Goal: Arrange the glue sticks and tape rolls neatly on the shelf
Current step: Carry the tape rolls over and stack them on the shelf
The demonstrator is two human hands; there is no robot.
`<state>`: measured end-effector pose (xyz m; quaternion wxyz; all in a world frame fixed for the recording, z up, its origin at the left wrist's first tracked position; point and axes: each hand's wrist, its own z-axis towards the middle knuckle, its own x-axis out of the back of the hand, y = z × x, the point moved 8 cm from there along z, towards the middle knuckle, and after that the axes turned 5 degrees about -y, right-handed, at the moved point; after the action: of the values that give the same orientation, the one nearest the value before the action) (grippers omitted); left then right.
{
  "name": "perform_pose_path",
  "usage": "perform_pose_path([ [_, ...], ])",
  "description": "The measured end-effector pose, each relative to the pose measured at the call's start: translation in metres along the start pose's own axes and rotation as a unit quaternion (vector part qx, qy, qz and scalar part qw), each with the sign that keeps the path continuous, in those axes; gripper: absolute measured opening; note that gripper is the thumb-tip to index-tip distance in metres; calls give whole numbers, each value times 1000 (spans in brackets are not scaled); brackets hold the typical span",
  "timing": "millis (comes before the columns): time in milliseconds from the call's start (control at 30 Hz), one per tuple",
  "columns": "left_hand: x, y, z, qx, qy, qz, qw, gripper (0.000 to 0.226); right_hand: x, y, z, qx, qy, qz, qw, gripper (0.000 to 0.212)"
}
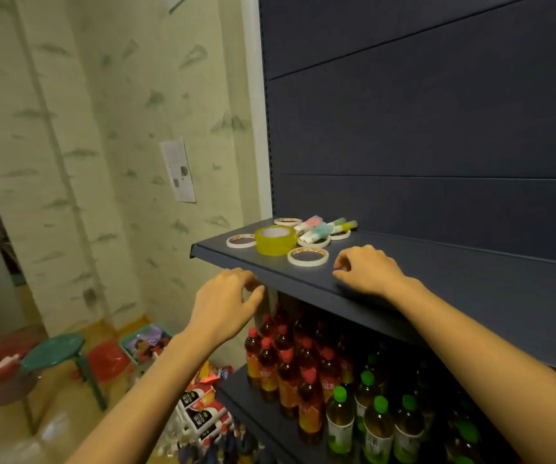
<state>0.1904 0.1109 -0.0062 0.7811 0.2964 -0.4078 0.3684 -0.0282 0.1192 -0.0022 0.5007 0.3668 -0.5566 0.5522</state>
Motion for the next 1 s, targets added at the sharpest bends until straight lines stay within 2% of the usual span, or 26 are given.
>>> perform_pose_path([
  [133,-10,-15,28,-6,7,-16,1000,26,-4,2,46,-30,16,-5,999,32],
  [333,-22,-23,83,-33,24,-48,998,24,-25,6,117,-96,-68,-49,992,68],
  [467,-28,-28,123,-48,20,-50,997,25,-28,6,149,-79,-95,-146,982,45],
  [600,-42,-21,163,-76,18,-62,995,27,-28,24,159,-91,-118,-161,976,50],
  [667,-52,-12,183,-93,12,-68,993,27,-27,35,158,-91,-123,-172,973,41],
  [733,-63,-3,203,-105,5,-55,993,25,-14,44,152,-88,-96,-197,972,36],
  [867,-89,18,239,-127,-35,-28,991,27,21,73,132,-127,-23,-221,967,39],
  [1000,-125,41,270,-164,-91,75,979,29,34,100,111,-184,20,-208,961,38],
])
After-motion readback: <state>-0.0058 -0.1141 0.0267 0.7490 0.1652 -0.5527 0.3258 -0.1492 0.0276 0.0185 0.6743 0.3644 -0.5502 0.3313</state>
